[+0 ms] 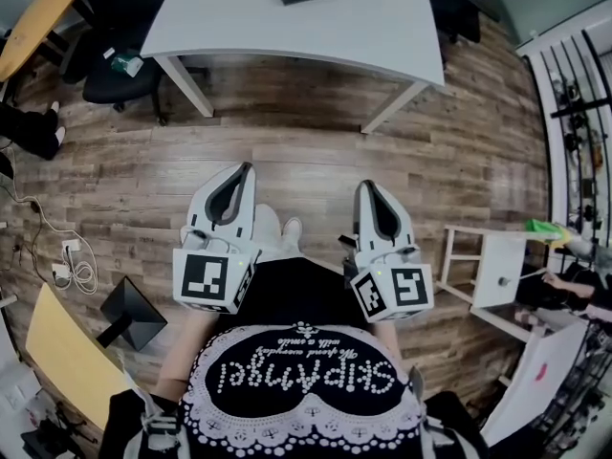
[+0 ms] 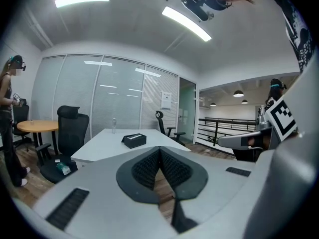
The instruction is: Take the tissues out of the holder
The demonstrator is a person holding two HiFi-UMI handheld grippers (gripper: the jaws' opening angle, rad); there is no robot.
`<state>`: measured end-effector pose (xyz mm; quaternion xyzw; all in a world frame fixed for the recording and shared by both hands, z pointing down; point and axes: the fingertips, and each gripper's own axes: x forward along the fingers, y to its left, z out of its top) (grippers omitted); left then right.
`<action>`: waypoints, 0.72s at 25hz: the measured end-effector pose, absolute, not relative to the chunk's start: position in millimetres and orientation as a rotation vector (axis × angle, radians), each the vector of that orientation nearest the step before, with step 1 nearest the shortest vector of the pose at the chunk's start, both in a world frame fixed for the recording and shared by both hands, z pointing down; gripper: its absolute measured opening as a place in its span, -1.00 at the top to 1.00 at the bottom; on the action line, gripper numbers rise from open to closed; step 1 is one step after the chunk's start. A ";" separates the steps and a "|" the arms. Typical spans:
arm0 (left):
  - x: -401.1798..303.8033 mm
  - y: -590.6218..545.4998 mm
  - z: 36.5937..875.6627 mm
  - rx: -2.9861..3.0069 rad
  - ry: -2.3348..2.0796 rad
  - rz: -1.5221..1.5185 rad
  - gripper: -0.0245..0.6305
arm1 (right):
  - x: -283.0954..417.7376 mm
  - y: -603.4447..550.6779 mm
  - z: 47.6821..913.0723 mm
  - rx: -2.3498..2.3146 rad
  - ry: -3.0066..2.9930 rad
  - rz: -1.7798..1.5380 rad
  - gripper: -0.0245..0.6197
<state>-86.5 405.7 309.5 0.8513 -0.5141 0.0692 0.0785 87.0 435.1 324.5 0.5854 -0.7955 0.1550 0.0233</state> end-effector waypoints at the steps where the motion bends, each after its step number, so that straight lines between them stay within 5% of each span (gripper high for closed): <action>1: -83.9 406.7 311.8 2.544 -1.538 0.211 0.85 | 89.6 435.0 326.2 1.807 -2.461 0.487 0.82; 18: -96.2 329.5 324.6 2.514 -1.517 0.239 0.85 | 84.9 359.6 343.7 1.785 -2.406 0.569 0.82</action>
